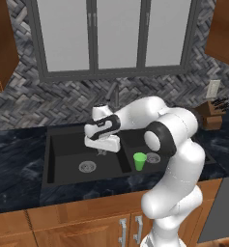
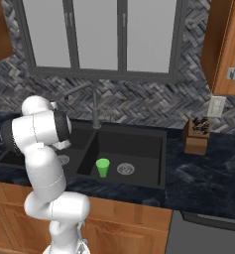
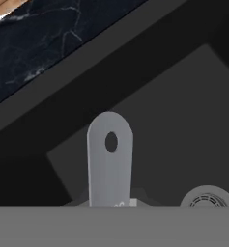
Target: Move any existing items from the left basin to the right basin for drying. Then move the measuring cup from the counter to the left basin of the sink for washing.
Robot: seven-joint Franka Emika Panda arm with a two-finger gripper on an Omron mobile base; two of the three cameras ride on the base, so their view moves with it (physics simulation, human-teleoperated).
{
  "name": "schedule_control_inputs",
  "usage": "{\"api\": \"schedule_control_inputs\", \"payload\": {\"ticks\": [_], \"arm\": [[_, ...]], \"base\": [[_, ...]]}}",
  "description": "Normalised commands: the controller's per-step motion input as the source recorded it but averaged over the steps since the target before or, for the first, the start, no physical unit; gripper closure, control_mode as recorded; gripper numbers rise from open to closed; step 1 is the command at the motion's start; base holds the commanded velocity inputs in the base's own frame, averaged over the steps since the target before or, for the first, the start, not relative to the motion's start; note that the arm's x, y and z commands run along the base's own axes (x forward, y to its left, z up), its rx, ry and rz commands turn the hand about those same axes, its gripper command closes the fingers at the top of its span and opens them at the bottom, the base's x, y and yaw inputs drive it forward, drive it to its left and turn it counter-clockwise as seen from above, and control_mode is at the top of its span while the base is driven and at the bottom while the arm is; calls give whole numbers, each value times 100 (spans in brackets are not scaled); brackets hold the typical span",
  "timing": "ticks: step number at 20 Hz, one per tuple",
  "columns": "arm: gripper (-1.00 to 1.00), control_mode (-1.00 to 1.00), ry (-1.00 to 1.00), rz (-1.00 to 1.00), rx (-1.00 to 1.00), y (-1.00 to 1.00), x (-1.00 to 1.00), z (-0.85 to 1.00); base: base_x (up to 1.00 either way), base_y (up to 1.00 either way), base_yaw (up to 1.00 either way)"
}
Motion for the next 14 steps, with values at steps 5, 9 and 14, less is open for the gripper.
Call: {"api": "schedule_control_inputs", "payload": {"ticks": [5, 9, 14], "arm": [[100, -100, 0, 0, 0, 2, 12, -34], [100, -100, 0, 0, 0, 2, 13, -33], [100, -100, 0, 0, 0, 1, 13, -32]], "base": [[0, 0, 0], [0, 0, 0], [0, 0, 0]]}}
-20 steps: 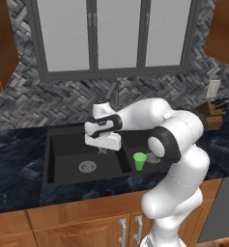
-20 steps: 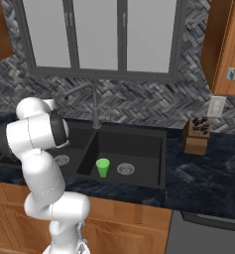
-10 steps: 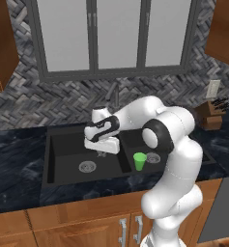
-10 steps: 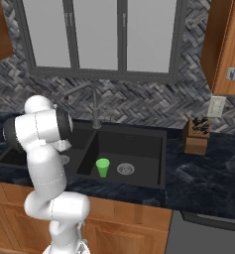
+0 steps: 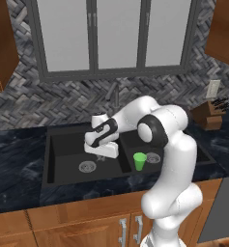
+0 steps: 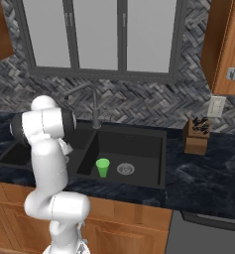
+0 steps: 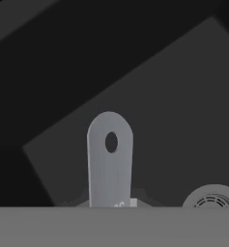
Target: Move any existing items from the left basin to the right basin for drying. Then move the measuring cup from the counter to the left basin of the sink for washing.
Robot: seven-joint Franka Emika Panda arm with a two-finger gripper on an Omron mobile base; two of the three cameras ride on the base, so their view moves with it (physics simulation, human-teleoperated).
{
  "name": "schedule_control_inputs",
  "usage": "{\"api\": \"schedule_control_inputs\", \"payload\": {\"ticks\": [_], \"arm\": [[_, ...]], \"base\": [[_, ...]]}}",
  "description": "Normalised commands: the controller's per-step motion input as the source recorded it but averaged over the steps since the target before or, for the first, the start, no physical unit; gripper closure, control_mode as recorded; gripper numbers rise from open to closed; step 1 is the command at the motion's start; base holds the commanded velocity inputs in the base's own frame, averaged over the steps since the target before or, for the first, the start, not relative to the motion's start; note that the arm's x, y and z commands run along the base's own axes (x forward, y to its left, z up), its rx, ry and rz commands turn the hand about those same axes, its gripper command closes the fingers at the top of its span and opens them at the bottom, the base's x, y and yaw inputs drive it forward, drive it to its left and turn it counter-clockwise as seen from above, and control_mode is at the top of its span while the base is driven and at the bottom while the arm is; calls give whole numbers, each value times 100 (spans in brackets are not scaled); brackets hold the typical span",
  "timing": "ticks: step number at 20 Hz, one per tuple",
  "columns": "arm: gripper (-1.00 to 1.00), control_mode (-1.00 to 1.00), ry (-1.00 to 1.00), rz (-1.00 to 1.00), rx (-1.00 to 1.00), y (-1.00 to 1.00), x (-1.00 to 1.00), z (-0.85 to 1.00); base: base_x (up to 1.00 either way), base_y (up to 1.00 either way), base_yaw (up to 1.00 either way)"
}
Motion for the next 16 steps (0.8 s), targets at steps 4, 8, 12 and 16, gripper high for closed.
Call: {"api": "schedule_control_inputs", "payload": {"ticks": [4, 8, 12, 16], "arm": [[100, -100, 0, 0, 0, 2, 13, -33], [100, -100, 0, 0, 0, 2, 16, -30], [100, -100, 0, 0, 0, 2, 13, -28], [100, -100, 0, 0, 0, 1, 12, -21]], "base": [[0, 0, 0], [0, 0, 0], [0, 0, 0], [0, 0, 0]]}}
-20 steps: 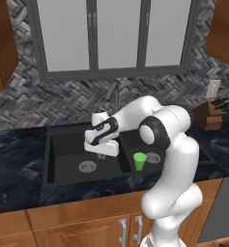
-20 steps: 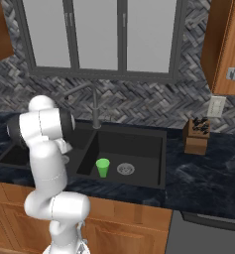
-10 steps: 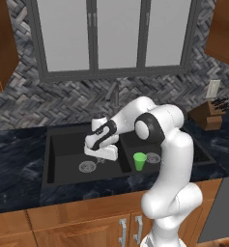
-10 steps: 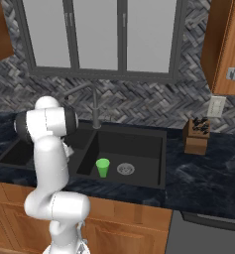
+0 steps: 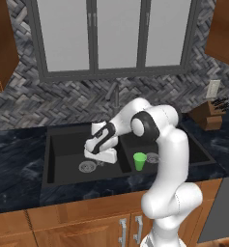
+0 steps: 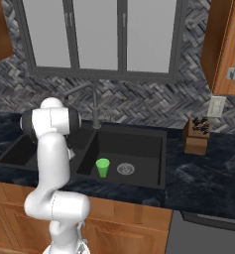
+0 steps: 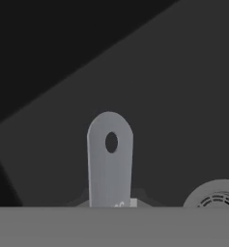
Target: Move any existing items from the left basin to the right basin for drying. Then move the measuring cup from the counter to the left basin of the sink for washing.
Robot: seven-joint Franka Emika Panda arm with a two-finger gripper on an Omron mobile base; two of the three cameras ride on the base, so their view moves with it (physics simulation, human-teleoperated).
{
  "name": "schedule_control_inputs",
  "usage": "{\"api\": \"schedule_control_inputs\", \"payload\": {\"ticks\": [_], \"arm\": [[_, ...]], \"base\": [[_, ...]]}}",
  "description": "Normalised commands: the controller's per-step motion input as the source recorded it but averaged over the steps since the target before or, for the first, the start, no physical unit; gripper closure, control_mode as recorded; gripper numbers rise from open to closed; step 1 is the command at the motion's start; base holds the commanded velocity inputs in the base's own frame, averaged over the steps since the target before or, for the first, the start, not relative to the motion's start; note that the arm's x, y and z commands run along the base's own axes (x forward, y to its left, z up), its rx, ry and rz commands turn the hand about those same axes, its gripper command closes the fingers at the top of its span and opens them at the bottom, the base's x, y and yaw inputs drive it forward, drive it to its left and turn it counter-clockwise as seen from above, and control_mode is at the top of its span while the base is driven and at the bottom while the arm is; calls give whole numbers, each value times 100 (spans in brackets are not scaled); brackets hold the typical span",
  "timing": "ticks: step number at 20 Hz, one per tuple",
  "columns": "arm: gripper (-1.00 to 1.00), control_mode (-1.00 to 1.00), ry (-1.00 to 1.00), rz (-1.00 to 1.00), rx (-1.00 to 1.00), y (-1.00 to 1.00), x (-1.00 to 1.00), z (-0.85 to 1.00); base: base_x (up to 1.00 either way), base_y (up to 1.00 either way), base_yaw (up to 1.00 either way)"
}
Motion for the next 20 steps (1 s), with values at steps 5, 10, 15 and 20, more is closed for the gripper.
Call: {"api": "schedule_control_inputs", "payload": {"ticks": [5, 10, 15, 20], "arm": [[100, -100, 0, 0, 0, 5, 17, -22], [100, -100, 0, 0, 0, 7, 16, -23], [100, -100, 0, 0, 0, 9, 14, -25], [100, -100, 0, 0, 0, 9, 13, -23]], "base": [[0, 0, 0], [0, 0, 0], [0, 0, 0], [0, 0, 0]]}}
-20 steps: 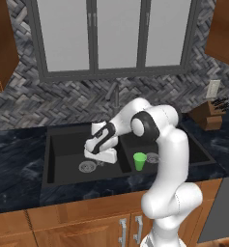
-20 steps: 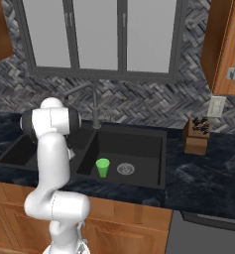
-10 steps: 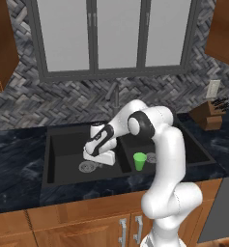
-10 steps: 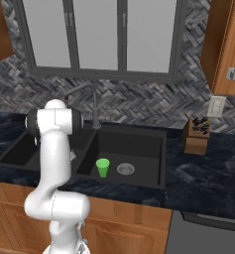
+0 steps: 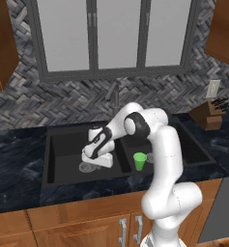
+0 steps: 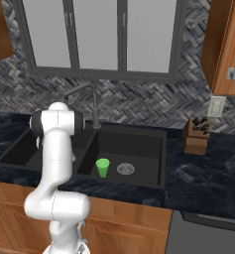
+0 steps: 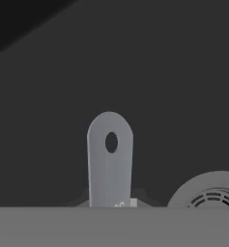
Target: Move any existing items from the left basin to the right basin for drying. Then move the measuring cup from the counter to the left basin of the sink for washing.
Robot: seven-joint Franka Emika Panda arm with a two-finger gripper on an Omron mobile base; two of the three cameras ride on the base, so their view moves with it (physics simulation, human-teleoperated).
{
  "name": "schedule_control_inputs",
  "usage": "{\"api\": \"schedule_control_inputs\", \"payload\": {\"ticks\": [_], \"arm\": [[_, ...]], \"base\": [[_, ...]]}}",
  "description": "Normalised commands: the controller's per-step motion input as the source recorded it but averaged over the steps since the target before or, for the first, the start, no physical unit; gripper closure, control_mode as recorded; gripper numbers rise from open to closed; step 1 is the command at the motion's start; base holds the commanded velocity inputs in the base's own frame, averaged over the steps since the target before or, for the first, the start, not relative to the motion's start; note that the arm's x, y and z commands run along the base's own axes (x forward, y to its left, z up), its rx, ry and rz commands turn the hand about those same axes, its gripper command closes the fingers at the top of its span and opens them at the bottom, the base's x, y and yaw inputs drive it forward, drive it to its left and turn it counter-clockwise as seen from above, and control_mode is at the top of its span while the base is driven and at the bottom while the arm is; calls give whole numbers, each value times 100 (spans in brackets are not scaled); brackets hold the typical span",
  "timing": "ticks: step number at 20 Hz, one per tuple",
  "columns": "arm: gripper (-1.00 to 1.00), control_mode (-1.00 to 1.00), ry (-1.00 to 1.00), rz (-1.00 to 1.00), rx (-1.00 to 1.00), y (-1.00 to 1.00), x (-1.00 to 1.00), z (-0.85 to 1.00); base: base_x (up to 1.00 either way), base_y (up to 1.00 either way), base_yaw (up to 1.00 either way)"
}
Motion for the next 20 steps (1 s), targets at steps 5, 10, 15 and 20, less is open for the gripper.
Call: {"api": "schedule_control_inputs", "payload": {"ticks": [5, 10, 15, 20], "arm": [[100, -100, 0, 0, 0, 8, 10, -22], [100, -100, 0, 0, 0, 8, 11, -23], [100, -100, 0, 0, 0, 7, 12, -25], [100, -100, 0, 0, 0, 7, 14, -23]], "base": [[0, 0, 0], [0, 0, 0], [0, 0, 0], [0, 0, 0]]}}
